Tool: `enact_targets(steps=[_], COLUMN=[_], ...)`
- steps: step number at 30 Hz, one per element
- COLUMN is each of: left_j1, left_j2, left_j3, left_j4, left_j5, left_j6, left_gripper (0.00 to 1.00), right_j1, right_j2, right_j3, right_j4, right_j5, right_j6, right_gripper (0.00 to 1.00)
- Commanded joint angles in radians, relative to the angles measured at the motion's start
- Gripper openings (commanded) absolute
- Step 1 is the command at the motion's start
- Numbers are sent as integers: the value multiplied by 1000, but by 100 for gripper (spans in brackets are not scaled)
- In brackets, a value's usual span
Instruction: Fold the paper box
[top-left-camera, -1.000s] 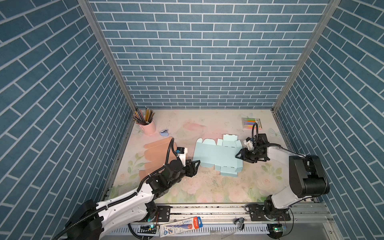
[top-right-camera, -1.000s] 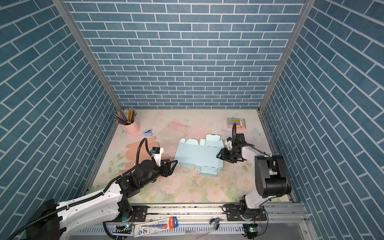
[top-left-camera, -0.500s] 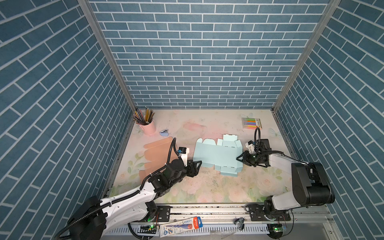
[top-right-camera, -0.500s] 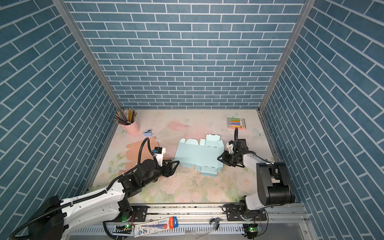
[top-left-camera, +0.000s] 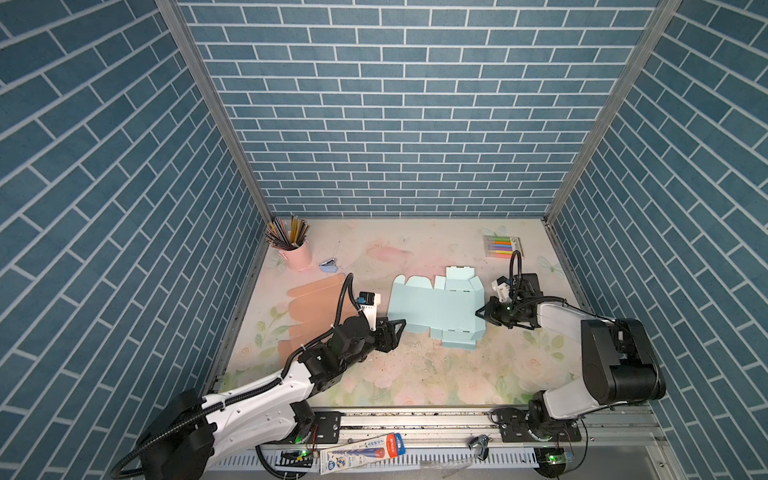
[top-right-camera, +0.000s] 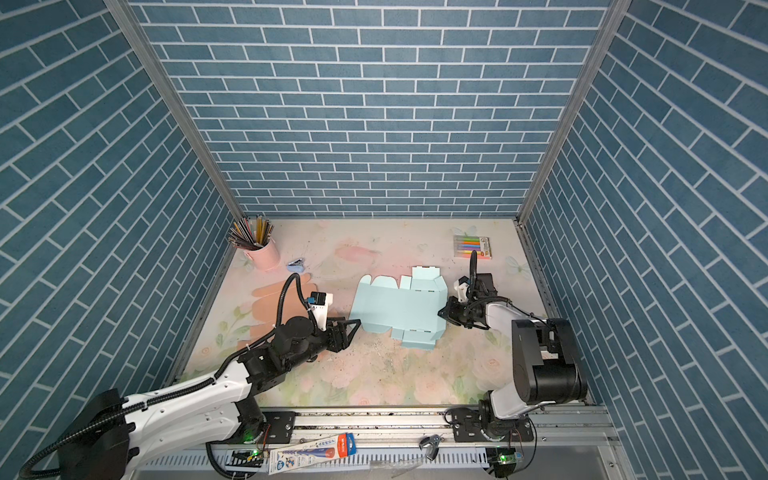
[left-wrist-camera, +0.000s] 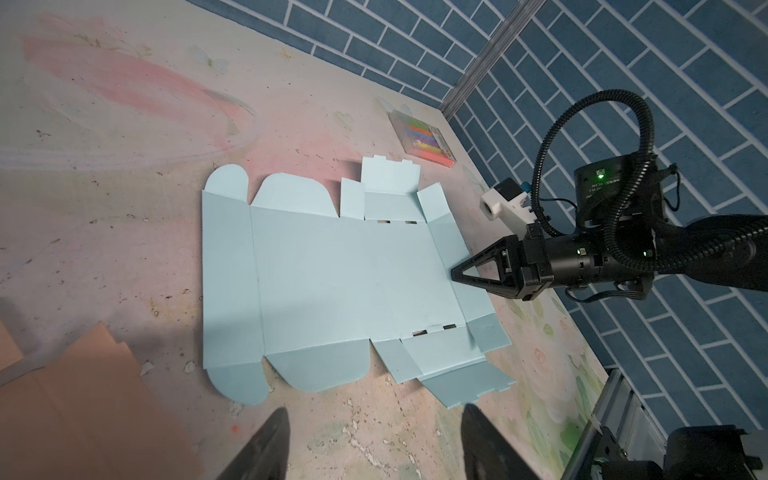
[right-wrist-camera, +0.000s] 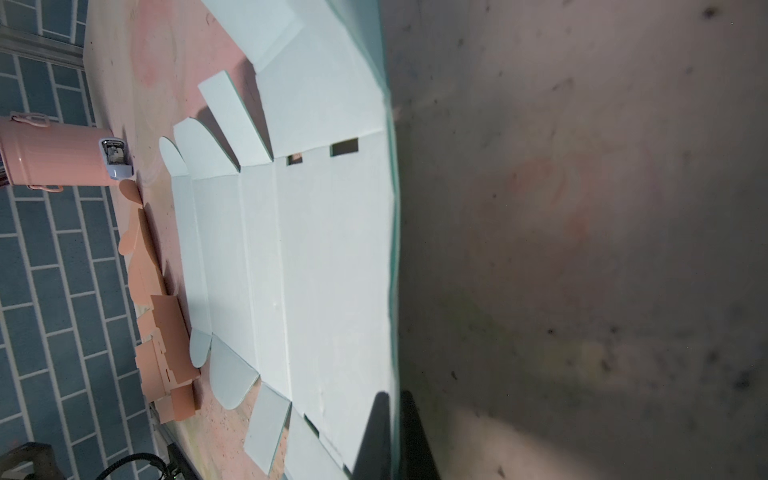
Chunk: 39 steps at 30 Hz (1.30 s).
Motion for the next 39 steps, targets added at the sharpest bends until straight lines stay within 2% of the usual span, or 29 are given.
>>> enact_targets(steps=[1,7,11,18,25,32,39], left_j1=[6,5,5,5,6,7,7], left_j2=[6,3,10,7,-26,-52,-47], left_j3=[29,4,-4,-12,-30,-30,-30], left_j4=[10,66,108,97,90,65,69], left_j5=[-2,-6,-2,-20,-29,-33,-29], left_j6=[10,6,4,13,10,12,6], left_gripper=[66,66,66,66,66,66,66], right_j1=[-4,-2,11,169,147,145,128], right_j2=[-5,-29,-39,44,59,93,68], right_j3=[53,94,99,208,233,220,196], right_j4=[-105,-249,-302,-435,-409,-341,-294], right_j5=[83,132,95,135,153,136,148], right_j6=[-90,-182,-228,-310,-297,-270,-244], right_gripper=[0,0,0,0,0,15,19])
